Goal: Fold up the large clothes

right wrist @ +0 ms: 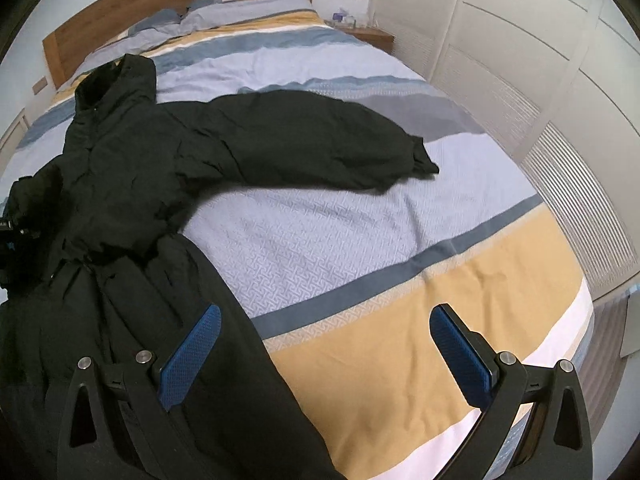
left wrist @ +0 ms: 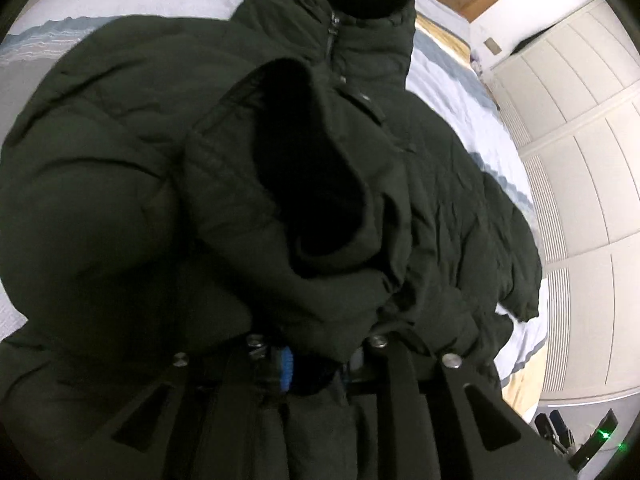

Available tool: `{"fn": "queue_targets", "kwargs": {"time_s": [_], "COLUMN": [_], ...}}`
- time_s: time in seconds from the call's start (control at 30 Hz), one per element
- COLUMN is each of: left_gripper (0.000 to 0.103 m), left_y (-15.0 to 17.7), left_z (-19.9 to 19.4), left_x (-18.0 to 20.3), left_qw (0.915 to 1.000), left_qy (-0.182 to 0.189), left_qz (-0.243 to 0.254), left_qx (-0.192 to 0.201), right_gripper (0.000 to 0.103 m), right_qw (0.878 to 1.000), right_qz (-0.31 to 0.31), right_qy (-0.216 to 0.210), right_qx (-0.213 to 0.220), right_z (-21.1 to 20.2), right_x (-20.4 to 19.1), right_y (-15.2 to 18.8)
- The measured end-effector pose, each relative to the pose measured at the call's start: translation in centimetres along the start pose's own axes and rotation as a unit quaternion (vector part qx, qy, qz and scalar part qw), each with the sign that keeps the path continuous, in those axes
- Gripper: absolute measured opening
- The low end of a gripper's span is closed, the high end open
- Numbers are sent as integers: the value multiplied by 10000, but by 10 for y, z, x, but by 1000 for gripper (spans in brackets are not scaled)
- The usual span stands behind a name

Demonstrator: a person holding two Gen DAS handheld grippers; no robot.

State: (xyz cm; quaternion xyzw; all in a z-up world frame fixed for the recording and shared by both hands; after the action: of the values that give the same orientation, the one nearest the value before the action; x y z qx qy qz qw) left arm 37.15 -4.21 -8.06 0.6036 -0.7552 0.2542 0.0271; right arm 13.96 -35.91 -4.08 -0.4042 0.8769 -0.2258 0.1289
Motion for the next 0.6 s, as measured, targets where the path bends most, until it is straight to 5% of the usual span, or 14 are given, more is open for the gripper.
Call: {"fn": "queue_targets", "kwargs": {"time_s": [0.17,0.37,0.53,0.6], "left_gripper": [43,47,47,47], "left_y": [11,41,35,23], "left_z": [-14,-37,-73,-87], "left_x": [17,47,14,-19], "left_qw": [9991,9889,9904,9930], "left_qy": [373,1252,917,502], "left_qz": [213,772,1033,1038], "left_qx": [-17,-188,108,267], "right_gripper": [102,102,102,102], "right_qw": [9998,9980,9902,9838], "right_qz": [-101,-282,-684,-940], "right_qy": [-155,-551,-1208,-1520], "right_qx": [-51,-149,-151,-149], "right_z": [1,0,-14,-21], "right_x": [-21,-75,-151,-191], "right_y": [0,-4,-14,-16]}}
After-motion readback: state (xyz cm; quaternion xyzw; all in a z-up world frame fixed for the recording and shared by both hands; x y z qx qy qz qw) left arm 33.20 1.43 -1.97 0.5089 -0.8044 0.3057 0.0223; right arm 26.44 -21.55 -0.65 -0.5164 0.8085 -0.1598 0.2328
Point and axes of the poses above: each gripper's, at about its wrist camera, not at the fingertips, and z roughly the way its jaws point, x to its right, y to its underside, the point moved 6 cm from there along z, roughly the way its jaws point, and after that the axes turned 14 degrees about z, right-handed, at the moved point
